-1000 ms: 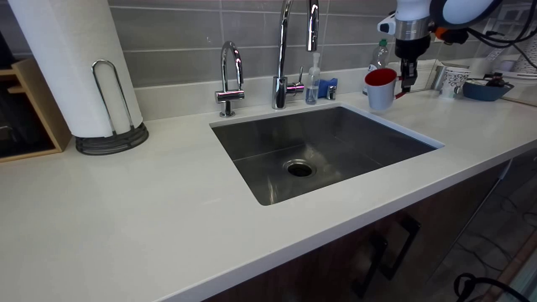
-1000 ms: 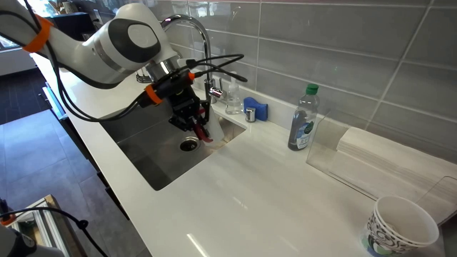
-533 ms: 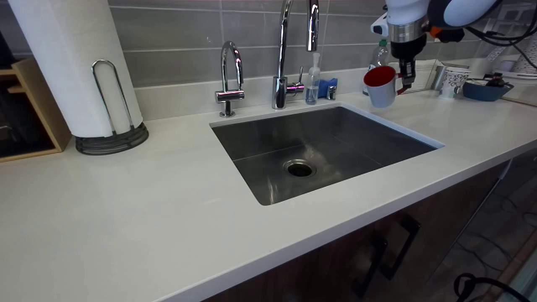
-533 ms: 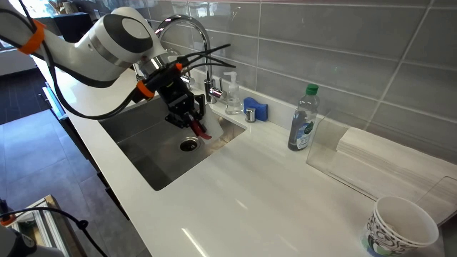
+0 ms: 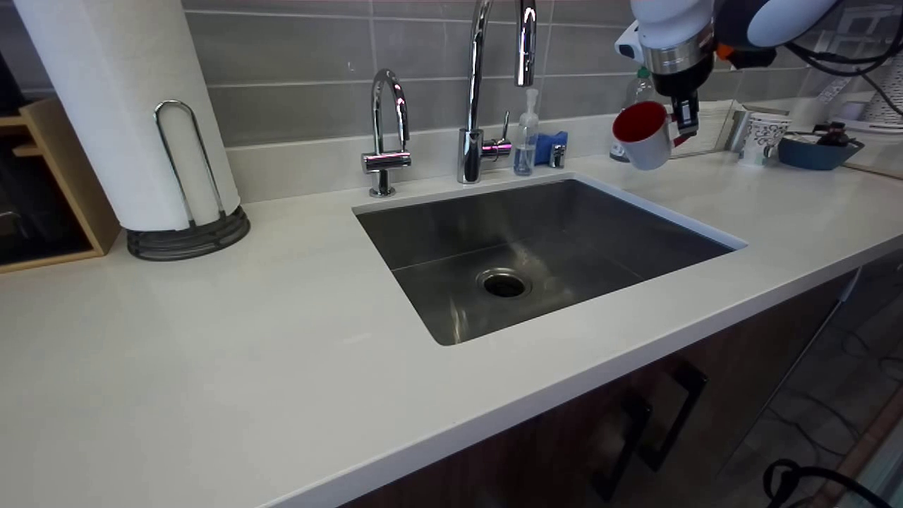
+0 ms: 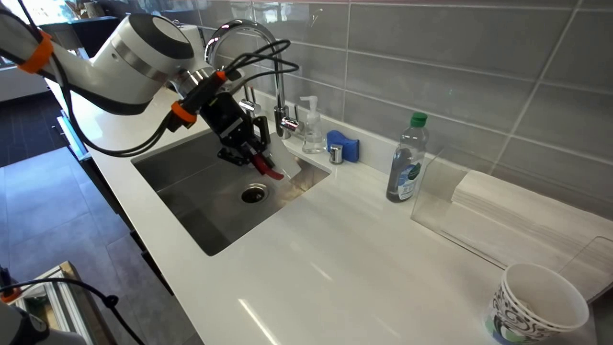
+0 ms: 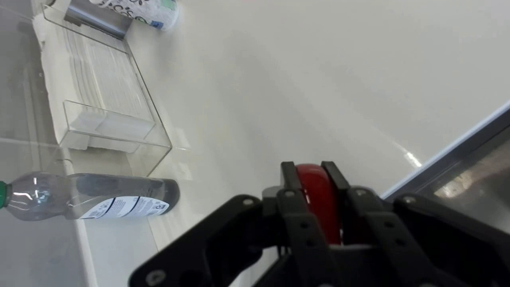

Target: Pour the water in the mug, into the sink

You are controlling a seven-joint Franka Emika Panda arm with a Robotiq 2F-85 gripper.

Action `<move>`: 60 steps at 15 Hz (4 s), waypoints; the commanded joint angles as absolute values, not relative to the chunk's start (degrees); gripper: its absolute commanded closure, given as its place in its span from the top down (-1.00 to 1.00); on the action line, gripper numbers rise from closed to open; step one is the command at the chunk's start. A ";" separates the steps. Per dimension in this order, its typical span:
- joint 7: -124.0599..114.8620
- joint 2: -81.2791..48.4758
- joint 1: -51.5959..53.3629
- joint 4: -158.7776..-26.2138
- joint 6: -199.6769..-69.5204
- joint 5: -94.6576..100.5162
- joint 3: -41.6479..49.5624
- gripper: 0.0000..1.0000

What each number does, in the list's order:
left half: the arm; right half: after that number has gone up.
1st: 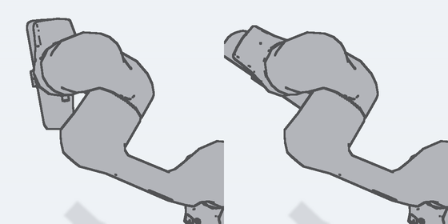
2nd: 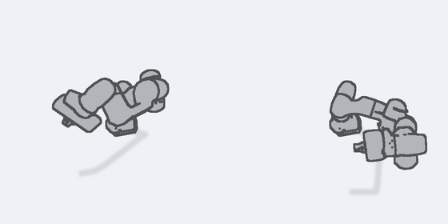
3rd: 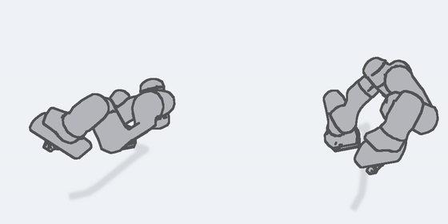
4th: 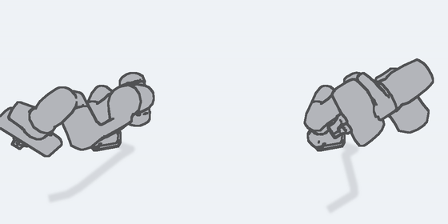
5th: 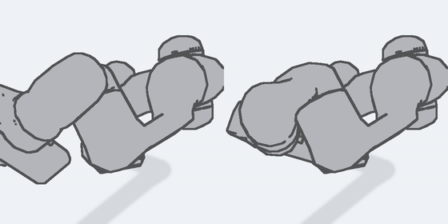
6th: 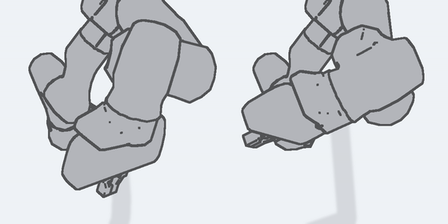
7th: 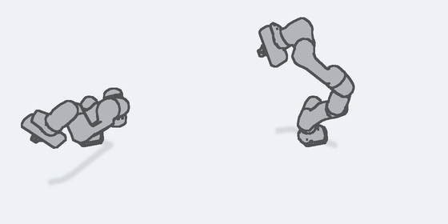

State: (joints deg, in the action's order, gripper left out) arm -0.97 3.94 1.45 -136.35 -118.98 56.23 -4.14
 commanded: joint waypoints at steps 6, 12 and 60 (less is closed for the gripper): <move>-8.88 -0.03 4.74 -131.52 -106.92 63.34 -6.58 -0.90; -13.48 -4.84 7.45 -129.14 -99.21 67.36 -8.11 -0.90; -34.13 -21.76 15.47 -126.79 -65.57 85.68 -12.56 -0.90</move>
